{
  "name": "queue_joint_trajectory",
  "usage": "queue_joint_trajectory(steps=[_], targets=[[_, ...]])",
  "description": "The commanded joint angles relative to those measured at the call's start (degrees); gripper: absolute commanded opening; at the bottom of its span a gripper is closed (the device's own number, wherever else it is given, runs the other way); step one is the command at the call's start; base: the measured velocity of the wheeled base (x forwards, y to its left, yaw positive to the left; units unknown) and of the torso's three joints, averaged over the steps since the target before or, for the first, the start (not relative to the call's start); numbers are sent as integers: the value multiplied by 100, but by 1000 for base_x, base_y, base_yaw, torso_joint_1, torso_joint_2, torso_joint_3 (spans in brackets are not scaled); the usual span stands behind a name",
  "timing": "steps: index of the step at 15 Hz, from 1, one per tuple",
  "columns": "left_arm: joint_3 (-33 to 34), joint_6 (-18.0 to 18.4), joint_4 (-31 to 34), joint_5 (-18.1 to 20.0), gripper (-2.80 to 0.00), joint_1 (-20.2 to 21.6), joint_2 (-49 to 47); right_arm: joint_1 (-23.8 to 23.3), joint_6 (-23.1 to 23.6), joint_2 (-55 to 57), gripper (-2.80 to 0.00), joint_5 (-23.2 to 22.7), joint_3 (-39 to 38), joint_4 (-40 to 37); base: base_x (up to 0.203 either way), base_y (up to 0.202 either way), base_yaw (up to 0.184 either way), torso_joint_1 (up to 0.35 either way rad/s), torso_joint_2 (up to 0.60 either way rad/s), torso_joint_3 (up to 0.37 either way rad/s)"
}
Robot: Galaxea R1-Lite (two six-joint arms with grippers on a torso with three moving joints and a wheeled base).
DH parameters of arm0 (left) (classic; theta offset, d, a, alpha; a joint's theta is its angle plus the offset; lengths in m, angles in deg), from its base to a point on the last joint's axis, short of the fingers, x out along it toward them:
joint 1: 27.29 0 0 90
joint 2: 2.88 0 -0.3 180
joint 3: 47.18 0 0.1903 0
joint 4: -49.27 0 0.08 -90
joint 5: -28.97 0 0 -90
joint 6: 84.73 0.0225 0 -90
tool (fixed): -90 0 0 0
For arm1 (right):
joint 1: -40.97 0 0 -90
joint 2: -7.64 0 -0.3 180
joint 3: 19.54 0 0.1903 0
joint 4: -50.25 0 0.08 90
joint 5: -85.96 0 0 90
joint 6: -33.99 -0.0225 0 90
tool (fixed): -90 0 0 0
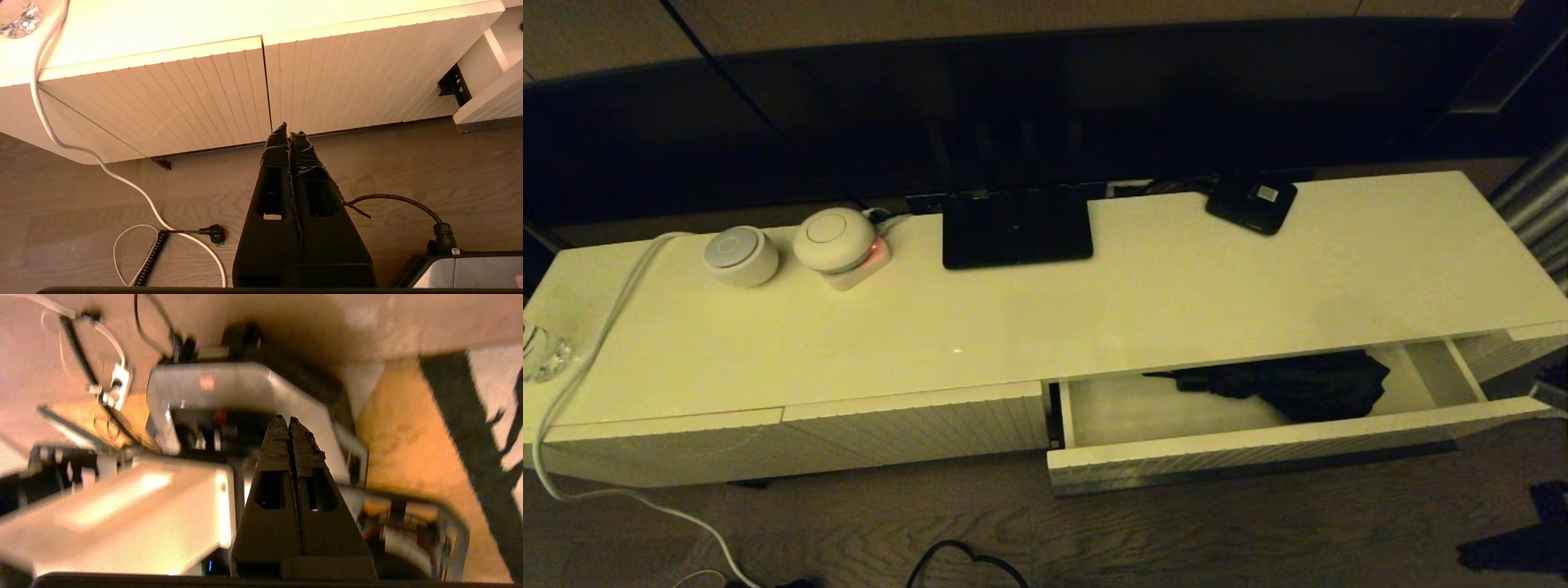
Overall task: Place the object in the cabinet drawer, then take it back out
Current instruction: Open the drawer
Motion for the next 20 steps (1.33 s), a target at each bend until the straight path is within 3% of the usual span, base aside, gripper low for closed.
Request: queue_joint_trajectory(steps=[1,3,7,12,15,18,20], targets=[[18,9,3,0,-280,2,0,8,-15,629,-280,85,25,373,0,0,0,0,0,0],[18,5,3,0,-280,2,0,145,-14,866,-280,271,21,654,0,0,0,0,0,0],[18,0,3,0,-280,2,0,503,-4,1145,-280,1468,-156,1794,0,0,0,0,0,0],[18,0,3,0,-280,2,0,1377,-4,1598,-280,2718,-211,2146,0,0,0,0,0,0],[18,0,3,0,-280,2,0,1459,-7,1755,-280,3039,-276,2665,0,0,0,0,0,0],[18,0,3,0,-280,2,0,1468,2,1733,-280,3067,-231,2901,0,0,0,0,0,0],[18,4,3,0,-280,2,0,1470,14,1731,-280,3078,-351,3502,0,0,0,0,0,0]])
